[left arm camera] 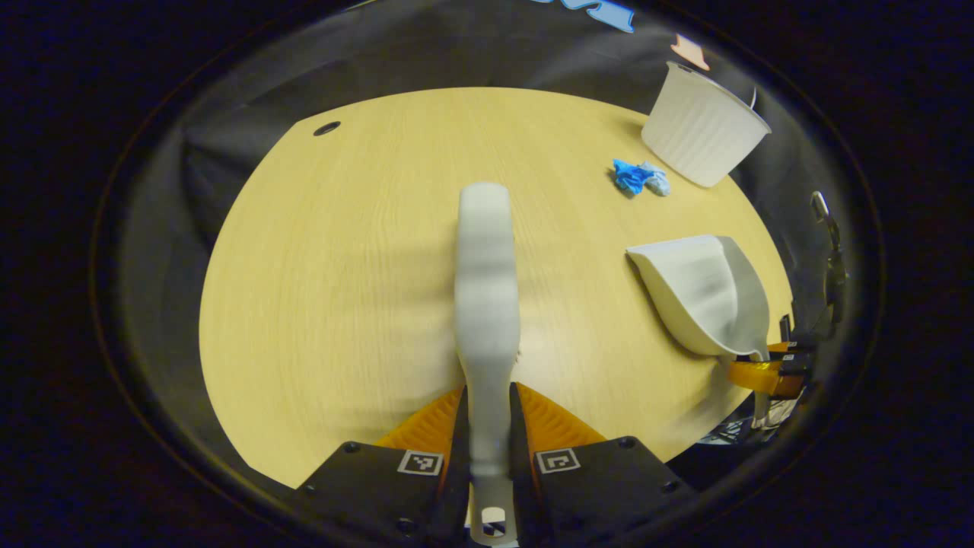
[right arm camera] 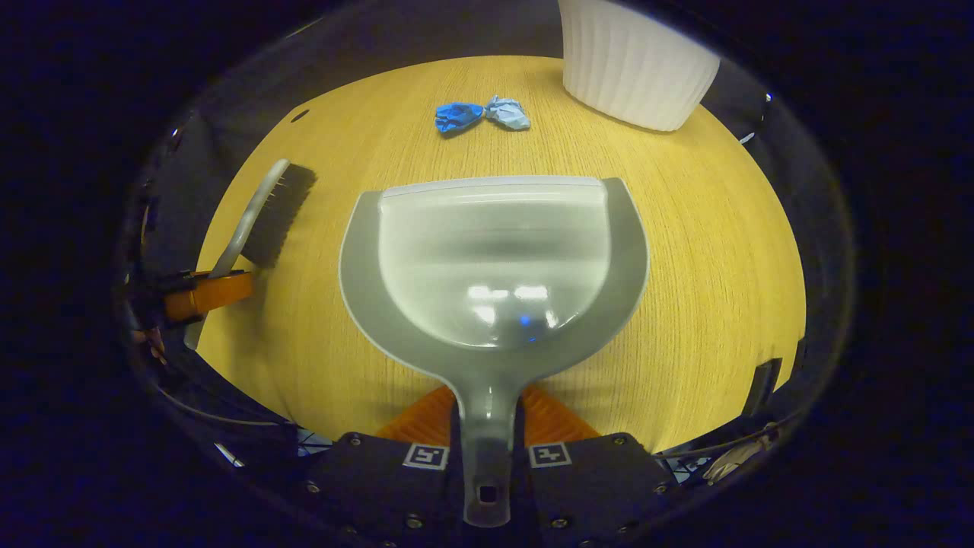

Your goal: Pick up the small broom and dustpan from the desktop, sweep the trash into the dustpan with the broom, and then empty the trash into the garbage bin.

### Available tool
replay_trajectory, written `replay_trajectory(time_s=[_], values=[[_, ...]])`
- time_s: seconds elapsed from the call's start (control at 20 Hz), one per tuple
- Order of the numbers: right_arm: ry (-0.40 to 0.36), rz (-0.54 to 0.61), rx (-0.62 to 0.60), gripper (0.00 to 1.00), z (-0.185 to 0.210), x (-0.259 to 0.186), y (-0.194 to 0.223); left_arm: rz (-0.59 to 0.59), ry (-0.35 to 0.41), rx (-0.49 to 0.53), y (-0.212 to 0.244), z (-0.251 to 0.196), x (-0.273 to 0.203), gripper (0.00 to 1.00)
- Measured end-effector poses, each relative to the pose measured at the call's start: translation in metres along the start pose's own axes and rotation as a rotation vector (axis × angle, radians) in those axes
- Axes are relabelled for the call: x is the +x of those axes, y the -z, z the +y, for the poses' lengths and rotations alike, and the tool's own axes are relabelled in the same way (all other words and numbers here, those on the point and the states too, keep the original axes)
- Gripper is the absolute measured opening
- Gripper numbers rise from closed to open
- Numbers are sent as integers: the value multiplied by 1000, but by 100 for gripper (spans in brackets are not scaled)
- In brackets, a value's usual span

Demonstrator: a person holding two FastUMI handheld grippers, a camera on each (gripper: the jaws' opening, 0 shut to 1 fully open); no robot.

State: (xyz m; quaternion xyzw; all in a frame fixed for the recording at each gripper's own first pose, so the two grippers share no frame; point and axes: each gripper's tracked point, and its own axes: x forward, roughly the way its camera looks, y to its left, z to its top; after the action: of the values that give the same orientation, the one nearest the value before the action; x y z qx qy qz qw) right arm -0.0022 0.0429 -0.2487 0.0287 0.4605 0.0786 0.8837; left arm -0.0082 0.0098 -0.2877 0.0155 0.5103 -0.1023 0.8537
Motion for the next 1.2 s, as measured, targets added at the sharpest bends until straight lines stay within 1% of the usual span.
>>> replay_trajectory(time_s=[0.1, 0.2, 0.35, 0.45, 0.55, 0.6, 0.65, 0.8, 1.0, 1.15, 1.2], values=[[0, -5, -9, 24, -5, 1, -5, -6, 26, -4, -13, -5, 1, 30], [-1, -12, -9, 24, -11, 0, -13, -9, 35, 14, -29, -10, 4, 32], [7, -23, -29, 24, -20, -1, -28, -8, 64, 49, -55, -24, 9, 29], [10, -29, -46, 24, -24, 0, -38, 0, 87, 62, -70, -34, 15, 32], [15, -28, -75, 24, -29, -2, -46, 10, 109, 70, -84, -43, 20, 32], [16, -26, -89, 24, -31, -5, -50, 14, 117, 75, -92, -47, 24, 30], [16, -25, -99, 24, -33, -3, -55, 19, 123, 83, -101, -52, 26, 32], [8, -18, -114, 24, -37, 2, -65, 28, 139, 110, -125, -62, 27, 30], [9, -11, -154, 24, -41, 2, -74, 34, 129, 239, -160, -72, 36, 30], [-3, -1, -153, 23, -43, 3, -78, 22, 131, 345, -186, -84, 53, 29], [-10, 3, -145, 23, -43, 3, -78, 19, 130, 380, -193, -85, 56, 31]])
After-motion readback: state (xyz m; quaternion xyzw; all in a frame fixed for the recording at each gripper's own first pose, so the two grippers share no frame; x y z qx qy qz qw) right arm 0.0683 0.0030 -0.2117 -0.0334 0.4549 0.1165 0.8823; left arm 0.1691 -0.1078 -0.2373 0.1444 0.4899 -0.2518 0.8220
